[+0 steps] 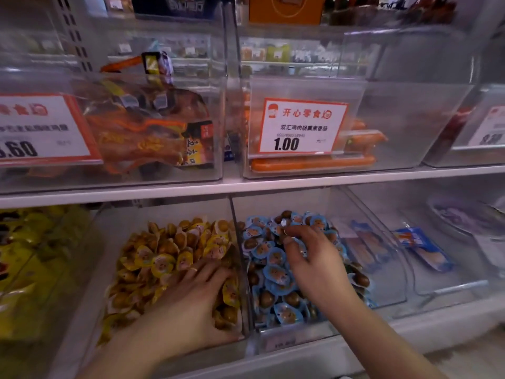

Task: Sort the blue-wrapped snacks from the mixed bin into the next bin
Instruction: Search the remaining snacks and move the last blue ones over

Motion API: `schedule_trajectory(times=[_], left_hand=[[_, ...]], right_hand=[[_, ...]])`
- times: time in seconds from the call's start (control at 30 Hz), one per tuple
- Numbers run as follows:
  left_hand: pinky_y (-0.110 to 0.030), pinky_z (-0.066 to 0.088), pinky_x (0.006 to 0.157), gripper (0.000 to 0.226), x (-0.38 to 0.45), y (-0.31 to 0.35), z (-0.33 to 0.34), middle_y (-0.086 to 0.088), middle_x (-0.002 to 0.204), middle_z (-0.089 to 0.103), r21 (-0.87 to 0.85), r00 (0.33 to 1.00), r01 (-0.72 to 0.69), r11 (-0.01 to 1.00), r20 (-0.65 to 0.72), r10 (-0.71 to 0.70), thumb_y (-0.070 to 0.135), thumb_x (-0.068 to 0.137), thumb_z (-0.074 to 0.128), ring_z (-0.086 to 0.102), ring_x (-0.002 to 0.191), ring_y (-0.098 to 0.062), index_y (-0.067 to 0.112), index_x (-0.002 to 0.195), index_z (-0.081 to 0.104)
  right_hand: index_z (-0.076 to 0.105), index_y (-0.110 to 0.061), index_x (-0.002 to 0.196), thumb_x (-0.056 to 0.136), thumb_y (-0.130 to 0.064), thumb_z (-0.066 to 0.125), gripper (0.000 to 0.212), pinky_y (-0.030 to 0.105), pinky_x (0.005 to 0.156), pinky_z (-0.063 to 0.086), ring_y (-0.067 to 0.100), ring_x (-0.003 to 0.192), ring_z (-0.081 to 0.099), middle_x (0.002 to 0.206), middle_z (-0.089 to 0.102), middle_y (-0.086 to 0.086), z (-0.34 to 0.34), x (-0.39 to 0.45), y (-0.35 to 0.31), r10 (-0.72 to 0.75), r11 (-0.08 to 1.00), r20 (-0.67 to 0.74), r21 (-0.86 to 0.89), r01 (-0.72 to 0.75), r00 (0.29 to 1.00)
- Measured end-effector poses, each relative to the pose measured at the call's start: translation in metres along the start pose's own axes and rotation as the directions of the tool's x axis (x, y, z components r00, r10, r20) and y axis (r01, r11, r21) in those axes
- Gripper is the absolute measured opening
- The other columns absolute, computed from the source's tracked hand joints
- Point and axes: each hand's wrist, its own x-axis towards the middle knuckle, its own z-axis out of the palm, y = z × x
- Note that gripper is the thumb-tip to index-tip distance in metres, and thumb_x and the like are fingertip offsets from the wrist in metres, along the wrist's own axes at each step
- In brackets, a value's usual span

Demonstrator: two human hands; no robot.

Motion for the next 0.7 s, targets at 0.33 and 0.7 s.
schedule_trajectory(times=[0.33,0.7], left_hand=[[-0.052,0.031,0.107,0.063,0.023,-0.015,-0.003,0.009,0.152,0.03,0.237,0.982,0.18,0.955,0.018,-0.19,0.06,0.075,0.066,0.031,0.137,-0.027,0.049,0.133,0.043],[-0.038,0.037,0.105,0.057,-0.051,-0.079,-0.037,0.017,0.117,0.051,0.222,0.946,0.264,0.939,0.13,-0.297,0.065,0.067,0.058,0.049,0.119,-0.015,0.043,0.12,0.059]], right_hand=[[0.026,-0.043,0.15,0.089,-0.034,0.062,0.071,0.035,0.106,0.045,0.005,0.125,0.046,0.139,0.04,-0.013,0.049,-0.032,-0.04,-0.124,0.977,0.27,0.2,0.07,0.955],[0.027,-0.051,0.148,0.086,-0.025,0.066,0.077,0.035,0.107,0.047,-0.001,0.13,0.043,0.146,0.042,-0.018,0.049,-0.029,-0.032,-0.117,0.972,0.309,0.231,0.045,0.944]])
